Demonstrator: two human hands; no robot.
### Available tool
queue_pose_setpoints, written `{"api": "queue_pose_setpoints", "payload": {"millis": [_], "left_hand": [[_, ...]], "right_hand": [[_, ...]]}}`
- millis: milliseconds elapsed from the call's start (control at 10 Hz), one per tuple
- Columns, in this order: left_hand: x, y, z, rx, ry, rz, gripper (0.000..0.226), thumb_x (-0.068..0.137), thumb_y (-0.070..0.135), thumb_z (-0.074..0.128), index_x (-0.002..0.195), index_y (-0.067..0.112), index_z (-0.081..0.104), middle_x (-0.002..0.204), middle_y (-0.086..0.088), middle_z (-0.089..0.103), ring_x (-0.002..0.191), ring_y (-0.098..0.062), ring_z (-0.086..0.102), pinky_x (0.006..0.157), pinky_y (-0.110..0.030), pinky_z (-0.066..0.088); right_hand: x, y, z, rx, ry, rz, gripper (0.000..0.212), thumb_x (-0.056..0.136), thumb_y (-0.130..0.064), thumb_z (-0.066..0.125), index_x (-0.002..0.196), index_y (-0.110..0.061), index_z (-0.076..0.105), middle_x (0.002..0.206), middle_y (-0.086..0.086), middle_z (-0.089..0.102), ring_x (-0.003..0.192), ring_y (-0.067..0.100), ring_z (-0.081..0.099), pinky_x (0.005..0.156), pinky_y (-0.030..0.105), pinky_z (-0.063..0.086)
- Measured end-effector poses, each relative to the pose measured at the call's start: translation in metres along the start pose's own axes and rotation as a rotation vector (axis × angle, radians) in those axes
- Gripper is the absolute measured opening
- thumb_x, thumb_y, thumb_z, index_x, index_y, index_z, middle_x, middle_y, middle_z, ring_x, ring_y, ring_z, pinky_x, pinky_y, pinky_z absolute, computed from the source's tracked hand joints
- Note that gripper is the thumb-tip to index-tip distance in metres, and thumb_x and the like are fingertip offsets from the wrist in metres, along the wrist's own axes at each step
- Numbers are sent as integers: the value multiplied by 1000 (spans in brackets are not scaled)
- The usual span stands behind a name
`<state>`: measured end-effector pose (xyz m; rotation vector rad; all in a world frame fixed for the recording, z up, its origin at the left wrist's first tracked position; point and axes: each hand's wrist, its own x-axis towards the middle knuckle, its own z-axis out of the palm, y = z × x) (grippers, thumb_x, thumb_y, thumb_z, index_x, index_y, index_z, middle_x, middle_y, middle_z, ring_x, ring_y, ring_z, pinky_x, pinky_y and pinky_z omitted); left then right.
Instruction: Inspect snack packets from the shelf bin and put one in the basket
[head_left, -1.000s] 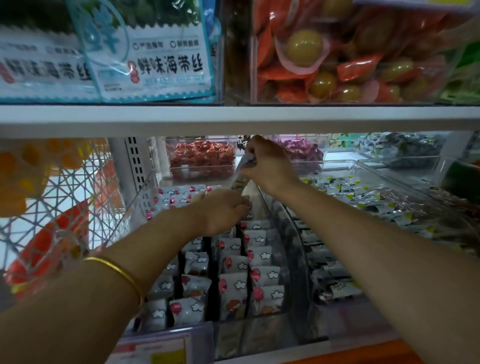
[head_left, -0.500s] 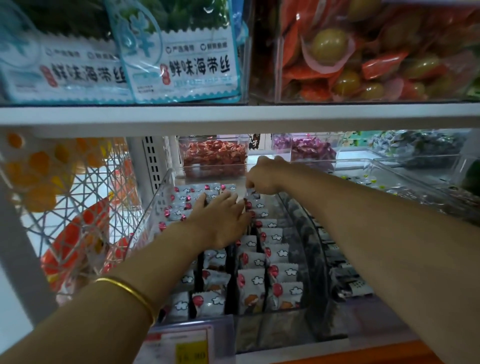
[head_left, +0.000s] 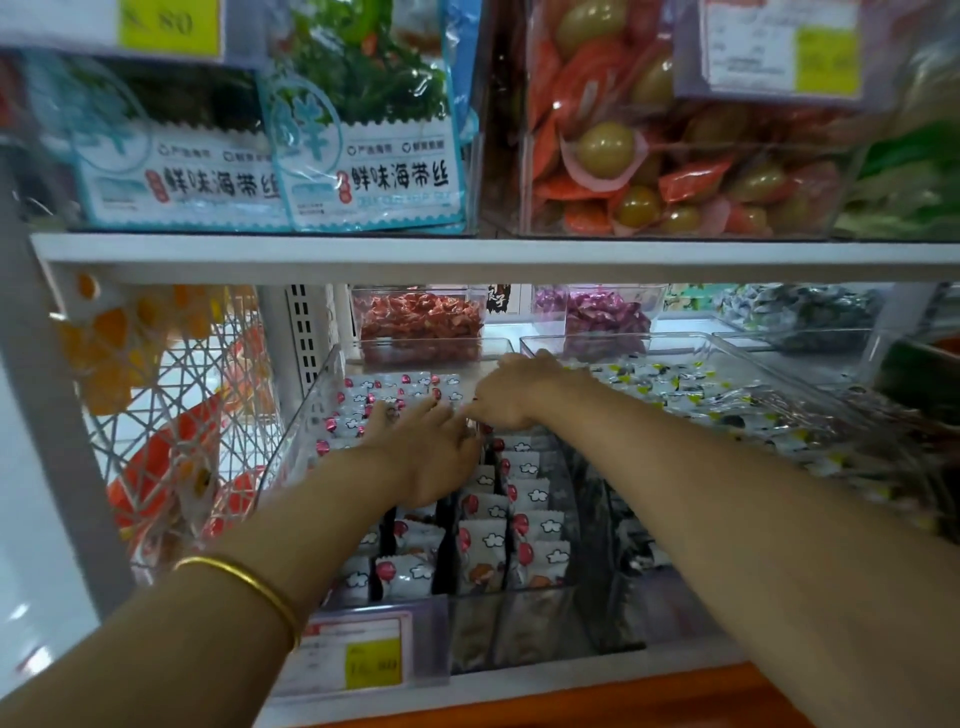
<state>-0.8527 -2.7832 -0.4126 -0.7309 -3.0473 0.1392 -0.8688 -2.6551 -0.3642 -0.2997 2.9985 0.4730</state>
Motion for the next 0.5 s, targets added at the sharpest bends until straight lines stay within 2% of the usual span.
{"api": "queue_pose_setpoints", "payload": {"millis": [100,200,300,400,500], "left_hand": [[-2,2,2,-14,-3,-20,54,98,42,11,142,15,27,155,-1,16,144,-19,5,109,-59,0],[0,-1,3,9,-16,-24,55,98,43,12,146,17,21,157,1,8,145,-18,-1,110,-59,-1],[-3,-4,4,43,-30,-23,54,97,42,13,143,16,27,155,-1,13,144,-20,1,109,-60,2],[-6,-3,3,-10,7,-35,50,98,40,14,137,15,33,148,-4,25,141,-20,11,109,-60,7],[-20,1,-5,-83,102,-52,50,99,39,15,143,18,27,151,-2,23,143,-18,8,111,-57,5]], "right_hand": [[2,-3,1,-125,-38,24,42,100,-25,31,142,-20,36,155,9,22,144,30,12,113,56,10],[5,-5,2,-191,-58,31,45,97,-17,33,142,-20,35,155,7,25,144,29,12,112,56,12],[4,-3,2,-209,-50,41,42,99,-20,34,140,-21,38,153,9,28,143,30,15,111,54,16],[-6,-4,-2,-109,56,38,34,96,-13,37,127,-16,52,140,14,43,130,31,35,104,47,29],[-27,2,-9,130,279,56,26,92,-5,40,109,-8,59,120,17,53,111,32,49,85,37,39]]}}
